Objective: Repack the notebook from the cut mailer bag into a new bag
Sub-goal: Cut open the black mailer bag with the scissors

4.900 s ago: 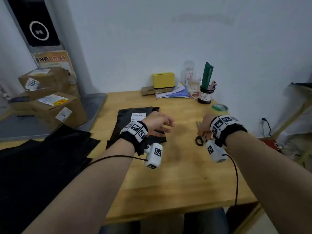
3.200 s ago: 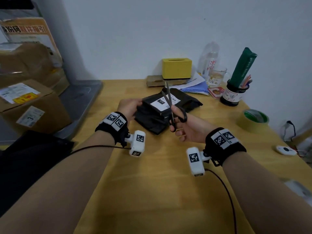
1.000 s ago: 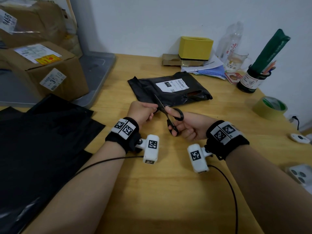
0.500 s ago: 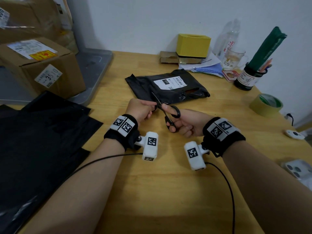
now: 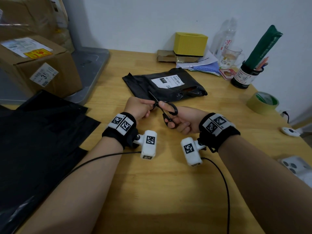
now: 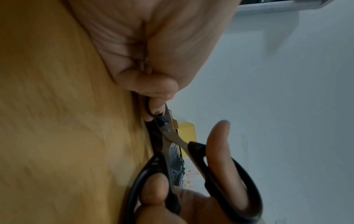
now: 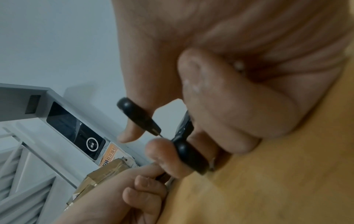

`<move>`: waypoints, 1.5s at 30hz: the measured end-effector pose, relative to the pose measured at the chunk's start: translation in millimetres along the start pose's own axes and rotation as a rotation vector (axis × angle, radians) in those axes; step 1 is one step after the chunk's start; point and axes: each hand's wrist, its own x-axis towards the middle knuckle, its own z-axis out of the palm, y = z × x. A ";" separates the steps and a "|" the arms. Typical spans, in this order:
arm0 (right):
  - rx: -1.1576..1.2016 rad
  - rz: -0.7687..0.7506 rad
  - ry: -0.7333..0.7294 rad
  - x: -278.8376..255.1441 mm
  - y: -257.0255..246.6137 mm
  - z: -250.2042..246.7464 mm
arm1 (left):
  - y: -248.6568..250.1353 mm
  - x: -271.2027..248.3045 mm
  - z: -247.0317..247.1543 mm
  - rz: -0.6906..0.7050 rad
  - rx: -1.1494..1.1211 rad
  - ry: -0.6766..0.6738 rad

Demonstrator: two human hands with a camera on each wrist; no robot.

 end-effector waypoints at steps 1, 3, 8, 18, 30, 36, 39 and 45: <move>0.016 0.005 -0.011 -0.1 0.5 -1.1 | -0.1 0.2 0.1 -0.003 0.005 -0.003; 0.032 0.009 -0.026 -0.3 1.0 -2.8 | 0.4 0.2 -0.1 -0.006 0.010 -0.012; 0.033 0.019 -0.025 2.7 -2.2 -2.8 | 2.1 -0.2 -0.7 -0.006 0.018 -0.032; 0.020 0.003 -0.002 9.5 -6.1 -4.1 | 2.2 0.6 -1.2 -0.021 0.039 -0.033; -0.032 -0.035 0.034 21.1 -13.0 -4.7 | 5.0 -1.4 -1.0 -0.061 0.025 -0.041; -0.058 -0.067 0.096 22.0 -16.8 -1.1 | 4.8 -0.6 -0.5 -0.059 0.040 -0.048; -0.067 -0.071 0.101 24.5 -18.2 -0.5 | 4.7 -0.8 -0.7 -0.065 0.061 -0.055; -0.072 -0.063 0.092 26.0 -18.8 -3.2 | 6.1 -2.1 -0.6 -0.073 0.074 -0.074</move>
